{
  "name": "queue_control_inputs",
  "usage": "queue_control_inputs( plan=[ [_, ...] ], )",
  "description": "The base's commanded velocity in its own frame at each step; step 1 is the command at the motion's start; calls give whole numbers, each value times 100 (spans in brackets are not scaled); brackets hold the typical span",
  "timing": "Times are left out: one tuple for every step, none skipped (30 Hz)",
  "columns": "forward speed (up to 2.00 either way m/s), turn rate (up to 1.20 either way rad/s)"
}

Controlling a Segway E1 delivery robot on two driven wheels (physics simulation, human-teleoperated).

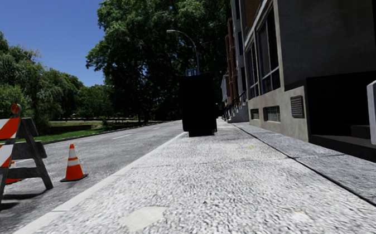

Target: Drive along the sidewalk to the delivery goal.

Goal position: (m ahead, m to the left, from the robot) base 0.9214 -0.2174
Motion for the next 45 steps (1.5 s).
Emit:
queue_control_inputs(
  plan=[
    [88, 10],
    [88, 10],
    [88, 10],
    [88, 10],
    [88, 13],
    [88, 17],
    [88, 20],
    [88, 21],
    [88, 21],
    [88, 21],
    [88, 21],
    [88, 21],
    [88, 21],
    [88, 21],
    [88, 21],
    [88, 21],
    [88, 21],
    [88, 21],
    [88, 21],
    [88, 21],
    [84, 14],
    [64, 0],
    [64, 0],
    [0, 0],
    [0, 0],
    [0, 0],
    [0, 0],
    [0, 0],
    [0, 0],
    [0, 0],
    [0, 0],
    [0, 0],
    [0, 0],
    [0, 0],
    [0, 0],
    [0, 0],
    [0, 0],
    [0, 0],
    [0, 0],
    [0, 0],
    [0, 0],
    [0, 0],
    [0, 0],
    [0, 0],
    [0, 0]
  ],
)
